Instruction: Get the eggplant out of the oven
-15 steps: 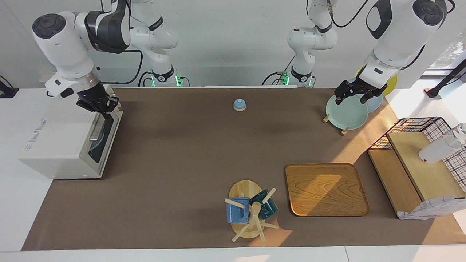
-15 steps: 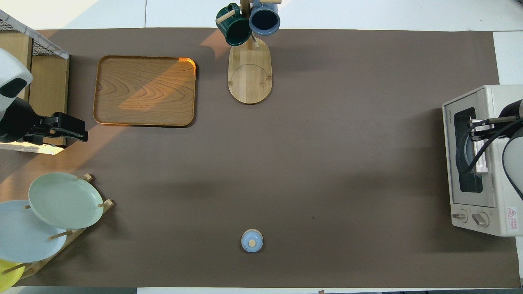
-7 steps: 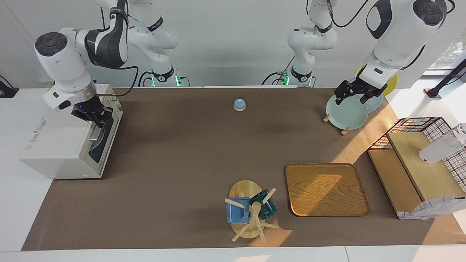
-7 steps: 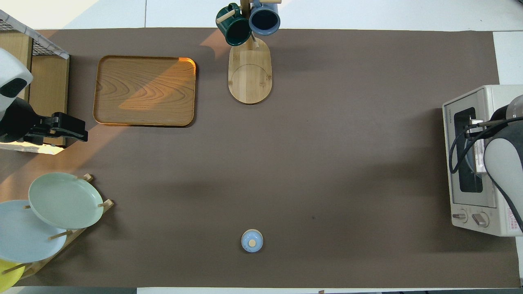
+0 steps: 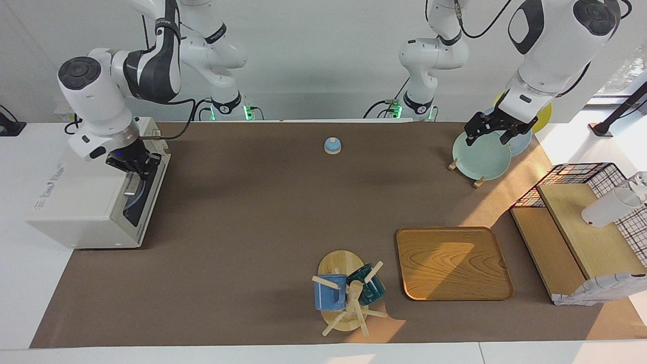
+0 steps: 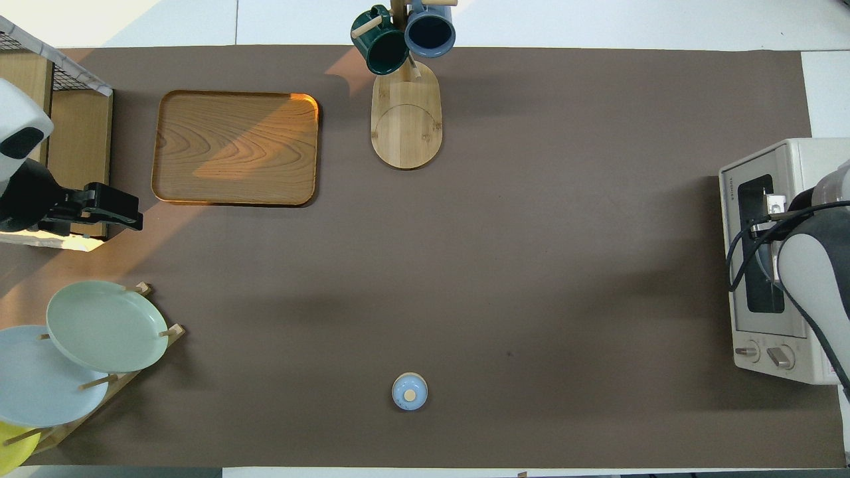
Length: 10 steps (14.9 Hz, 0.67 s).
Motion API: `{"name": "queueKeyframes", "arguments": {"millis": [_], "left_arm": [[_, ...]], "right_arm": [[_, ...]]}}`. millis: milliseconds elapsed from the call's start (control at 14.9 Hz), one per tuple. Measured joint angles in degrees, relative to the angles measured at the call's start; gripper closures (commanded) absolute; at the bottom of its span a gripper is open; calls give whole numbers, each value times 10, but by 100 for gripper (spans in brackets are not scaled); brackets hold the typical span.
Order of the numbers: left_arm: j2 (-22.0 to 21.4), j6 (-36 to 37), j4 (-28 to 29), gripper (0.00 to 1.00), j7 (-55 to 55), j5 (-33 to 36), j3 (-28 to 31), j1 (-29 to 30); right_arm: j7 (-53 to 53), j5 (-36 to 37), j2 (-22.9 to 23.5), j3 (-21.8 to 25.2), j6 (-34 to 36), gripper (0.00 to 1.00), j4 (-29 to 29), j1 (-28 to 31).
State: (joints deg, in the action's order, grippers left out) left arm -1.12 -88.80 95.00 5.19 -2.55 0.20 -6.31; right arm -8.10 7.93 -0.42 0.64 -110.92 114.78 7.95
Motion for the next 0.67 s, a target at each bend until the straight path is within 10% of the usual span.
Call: {"name": "queueKeyframes", "arguments": {"millis": [672], "left_arm": [[0, 0, 0, 0, 0, 0, 0, 0]], "right_arm": [[0, 4, 1, -8, 73, 100, -65, -21]]}}
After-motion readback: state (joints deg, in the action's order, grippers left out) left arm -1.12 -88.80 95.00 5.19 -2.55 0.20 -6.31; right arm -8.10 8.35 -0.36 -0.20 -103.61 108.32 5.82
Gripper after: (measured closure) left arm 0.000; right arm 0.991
